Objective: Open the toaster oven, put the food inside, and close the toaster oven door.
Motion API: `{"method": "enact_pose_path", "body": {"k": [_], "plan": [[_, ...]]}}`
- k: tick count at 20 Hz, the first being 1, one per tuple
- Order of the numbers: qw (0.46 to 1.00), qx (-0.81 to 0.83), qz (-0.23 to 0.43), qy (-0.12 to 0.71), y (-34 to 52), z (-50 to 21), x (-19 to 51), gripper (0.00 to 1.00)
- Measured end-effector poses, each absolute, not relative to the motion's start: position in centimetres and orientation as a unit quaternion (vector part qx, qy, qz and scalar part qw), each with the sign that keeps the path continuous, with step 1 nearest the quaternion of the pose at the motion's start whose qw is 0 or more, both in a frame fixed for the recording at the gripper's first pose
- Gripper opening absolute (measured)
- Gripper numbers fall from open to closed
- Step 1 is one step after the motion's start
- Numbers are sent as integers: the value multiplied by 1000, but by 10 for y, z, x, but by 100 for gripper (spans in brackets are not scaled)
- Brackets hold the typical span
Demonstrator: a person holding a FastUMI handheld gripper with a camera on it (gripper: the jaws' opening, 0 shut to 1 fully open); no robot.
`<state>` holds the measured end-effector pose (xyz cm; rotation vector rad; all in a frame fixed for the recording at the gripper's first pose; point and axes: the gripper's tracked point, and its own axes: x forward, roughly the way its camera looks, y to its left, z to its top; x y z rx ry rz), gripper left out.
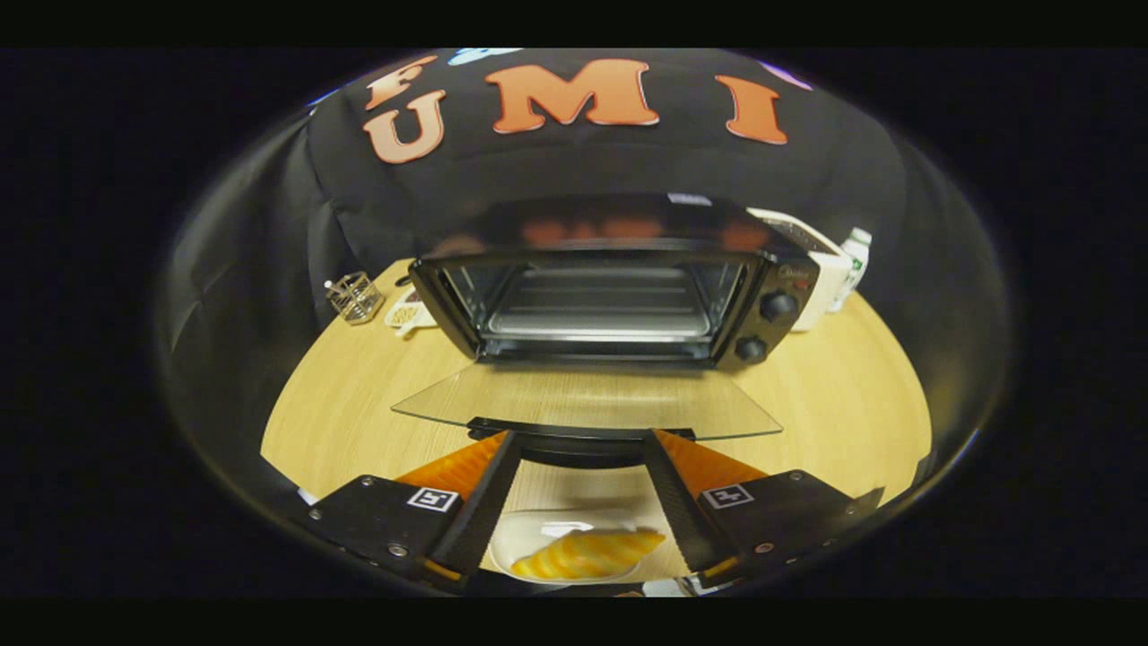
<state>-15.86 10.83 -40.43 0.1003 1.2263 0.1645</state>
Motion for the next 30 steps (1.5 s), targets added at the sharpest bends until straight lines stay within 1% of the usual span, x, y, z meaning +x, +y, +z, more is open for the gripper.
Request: {"method": "enact_pose_path", "body": {"k": [3,5,11,16,17,19,20,21,23,26,30], "plan": [[781,76,71,615,112,-427,-180,81],[770,83,64,629,110,-441,-184,80],[756,72,45,650,116,-464,-184,78],[753,91,34,651,108,-455,-182,76],[750,100,26,653,106,-449,-185,77],[750,121,14,650,106,-433,-191,85],[749,125,8,651,107,-426,-199,87],[746,119,-1,656,104,-419,-209,91],[741,102,-19,663,98,-408,-228,95],[733,90,-48,673,93,-396,-258,98],[718,90,-83,685,102,-390,-296,99]]}}
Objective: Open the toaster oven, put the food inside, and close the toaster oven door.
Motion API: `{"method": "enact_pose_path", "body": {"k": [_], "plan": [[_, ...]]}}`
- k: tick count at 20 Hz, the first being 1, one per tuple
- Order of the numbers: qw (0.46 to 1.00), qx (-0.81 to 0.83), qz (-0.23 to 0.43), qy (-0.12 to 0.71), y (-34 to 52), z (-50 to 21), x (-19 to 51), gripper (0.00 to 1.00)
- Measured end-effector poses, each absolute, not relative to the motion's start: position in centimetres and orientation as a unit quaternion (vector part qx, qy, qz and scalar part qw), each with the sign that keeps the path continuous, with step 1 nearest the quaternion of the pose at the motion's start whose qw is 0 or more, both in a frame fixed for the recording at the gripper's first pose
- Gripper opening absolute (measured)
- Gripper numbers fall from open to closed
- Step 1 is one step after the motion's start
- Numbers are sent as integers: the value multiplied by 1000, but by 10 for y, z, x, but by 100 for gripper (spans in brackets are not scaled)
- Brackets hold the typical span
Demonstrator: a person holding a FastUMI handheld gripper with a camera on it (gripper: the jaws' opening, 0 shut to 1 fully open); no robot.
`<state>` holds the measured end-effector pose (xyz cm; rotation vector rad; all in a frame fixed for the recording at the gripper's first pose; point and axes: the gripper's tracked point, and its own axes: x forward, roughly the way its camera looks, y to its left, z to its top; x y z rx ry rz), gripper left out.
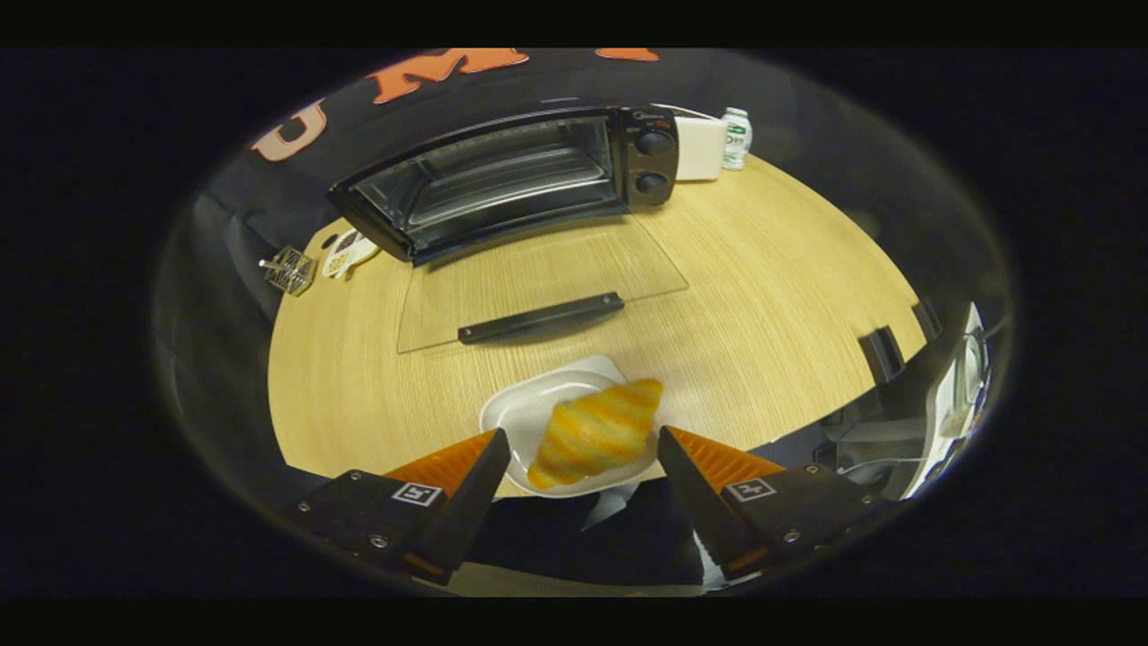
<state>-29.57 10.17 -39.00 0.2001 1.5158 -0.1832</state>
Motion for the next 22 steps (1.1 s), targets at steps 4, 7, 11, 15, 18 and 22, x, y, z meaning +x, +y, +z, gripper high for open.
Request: {"method": "enact_pose_path", "body": {"k": [4,7,11,15,18,22], "plan": [[706,92,-120,692,116,-406,-321,99],[689,104,-152,701,124,-423,-336,97],[685,90,-178,701,118,-441,-335,91],[681,91,-198,699,116,-452,-327,83],[690,89,-196,691,115,-458,-319,78],[689,122,-189,688,120,-459,-319,64]]}}
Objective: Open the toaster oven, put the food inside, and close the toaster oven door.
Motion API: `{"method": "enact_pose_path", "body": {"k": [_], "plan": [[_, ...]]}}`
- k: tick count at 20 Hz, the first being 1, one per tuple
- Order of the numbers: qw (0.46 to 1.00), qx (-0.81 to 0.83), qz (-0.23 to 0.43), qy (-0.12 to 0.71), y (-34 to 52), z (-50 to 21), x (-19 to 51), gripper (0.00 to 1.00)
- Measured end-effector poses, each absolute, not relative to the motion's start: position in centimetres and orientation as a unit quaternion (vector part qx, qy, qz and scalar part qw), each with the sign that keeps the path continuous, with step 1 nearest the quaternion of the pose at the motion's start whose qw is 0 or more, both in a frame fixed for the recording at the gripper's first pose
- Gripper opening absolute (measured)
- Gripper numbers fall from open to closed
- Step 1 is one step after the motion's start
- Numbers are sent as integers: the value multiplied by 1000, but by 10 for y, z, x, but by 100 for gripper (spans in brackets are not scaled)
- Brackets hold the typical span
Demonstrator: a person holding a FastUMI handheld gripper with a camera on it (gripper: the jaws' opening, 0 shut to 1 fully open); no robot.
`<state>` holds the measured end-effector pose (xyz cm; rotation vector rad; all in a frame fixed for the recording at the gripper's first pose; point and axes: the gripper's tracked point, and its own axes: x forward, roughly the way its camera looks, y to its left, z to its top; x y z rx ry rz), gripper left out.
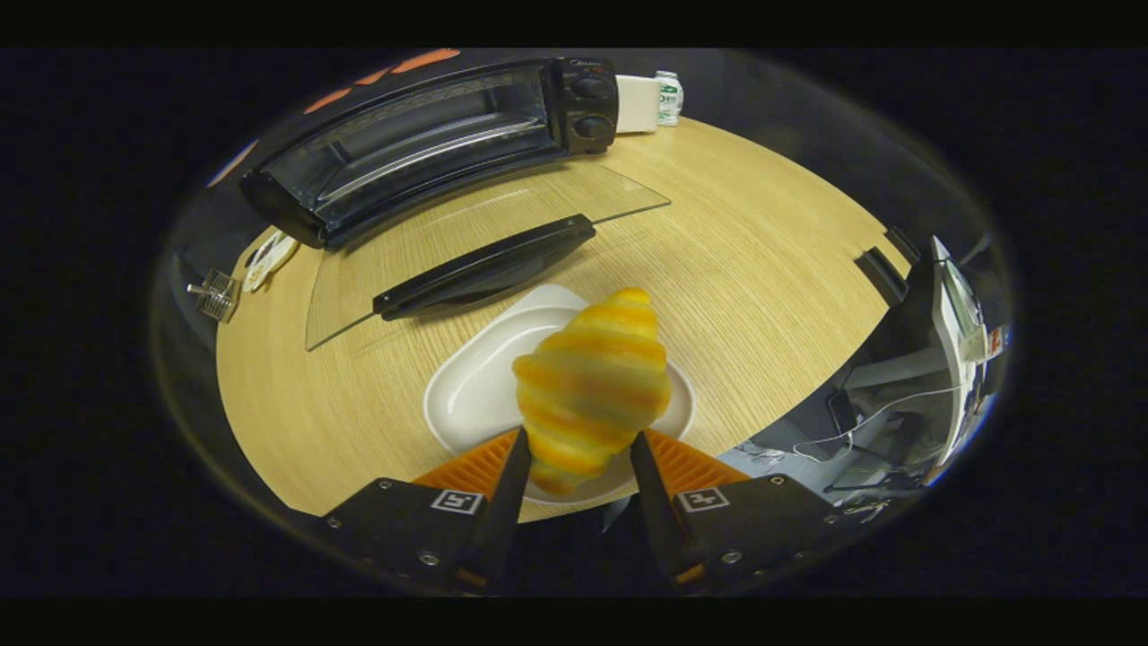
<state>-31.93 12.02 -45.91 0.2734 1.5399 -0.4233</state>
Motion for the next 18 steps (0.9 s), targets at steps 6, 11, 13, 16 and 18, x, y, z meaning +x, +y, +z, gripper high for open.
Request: {"method": "enact_pose_path", "body": {"k": [6,11,13,16,18], "plan": [[710,166,-149,668,121,-452,-317,38],[736,210,-116,633,123,-429,-306,36],[750,238,-98,609,126,-415,-293,36],[773,273,-74,568,129,-402,-269,36],[783,291,-61,547,130,-398,-252,36]]}}
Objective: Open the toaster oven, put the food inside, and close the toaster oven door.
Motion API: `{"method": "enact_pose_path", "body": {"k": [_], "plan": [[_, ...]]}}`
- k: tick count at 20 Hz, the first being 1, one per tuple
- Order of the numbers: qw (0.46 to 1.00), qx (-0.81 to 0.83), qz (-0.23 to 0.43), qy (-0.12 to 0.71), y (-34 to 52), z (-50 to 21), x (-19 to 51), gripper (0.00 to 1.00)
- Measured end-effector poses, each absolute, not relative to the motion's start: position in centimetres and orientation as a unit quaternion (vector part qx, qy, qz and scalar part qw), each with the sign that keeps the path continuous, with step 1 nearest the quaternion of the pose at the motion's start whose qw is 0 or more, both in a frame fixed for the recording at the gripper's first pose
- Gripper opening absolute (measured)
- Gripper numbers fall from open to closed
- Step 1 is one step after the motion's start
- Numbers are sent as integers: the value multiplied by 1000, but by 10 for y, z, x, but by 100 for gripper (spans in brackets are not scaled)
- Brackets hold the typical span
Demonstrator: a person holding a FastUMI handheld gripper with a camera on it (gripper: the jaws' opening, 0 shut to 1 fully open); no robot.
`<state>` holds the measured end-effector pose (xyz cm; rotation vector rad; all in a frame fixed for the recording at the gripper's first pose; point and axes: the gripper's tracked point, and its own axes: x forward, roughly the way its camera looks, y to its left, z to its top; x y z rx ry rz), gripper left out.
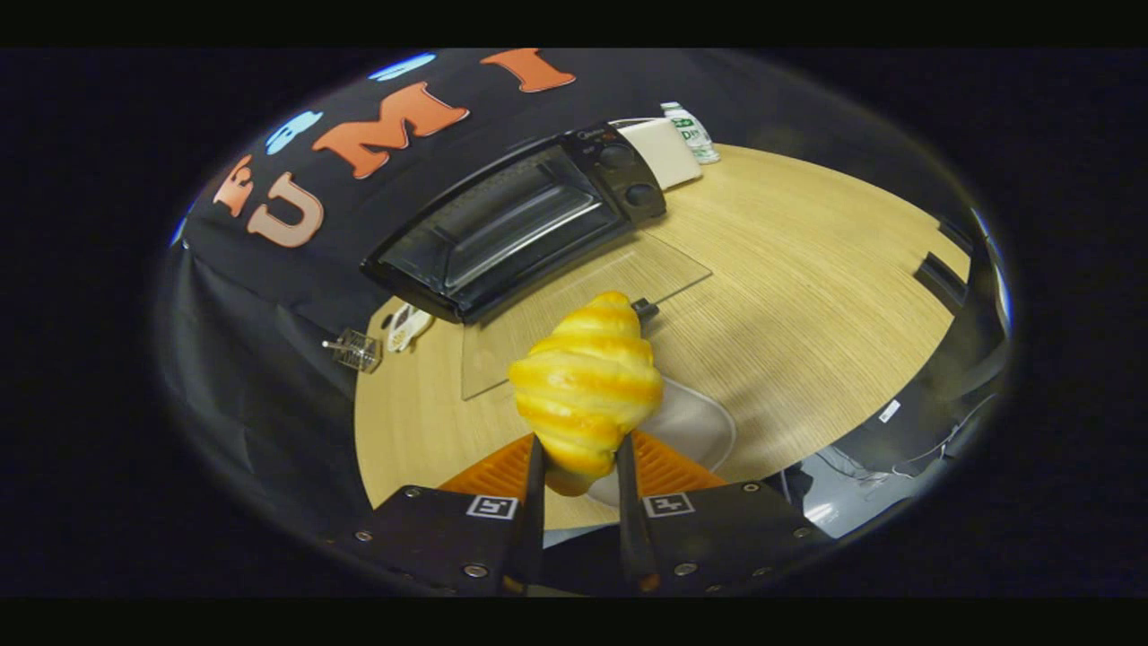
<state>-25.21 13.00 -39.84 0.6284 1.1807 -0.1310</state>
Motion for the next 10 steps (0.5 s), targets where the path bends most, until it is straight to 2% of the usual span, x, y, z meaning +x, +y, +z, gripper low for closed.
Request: {"method": "enact_pose_path", "body": {"k": [10], "plan": [[815,336,-5,473,142,-402,-147,36]]}}
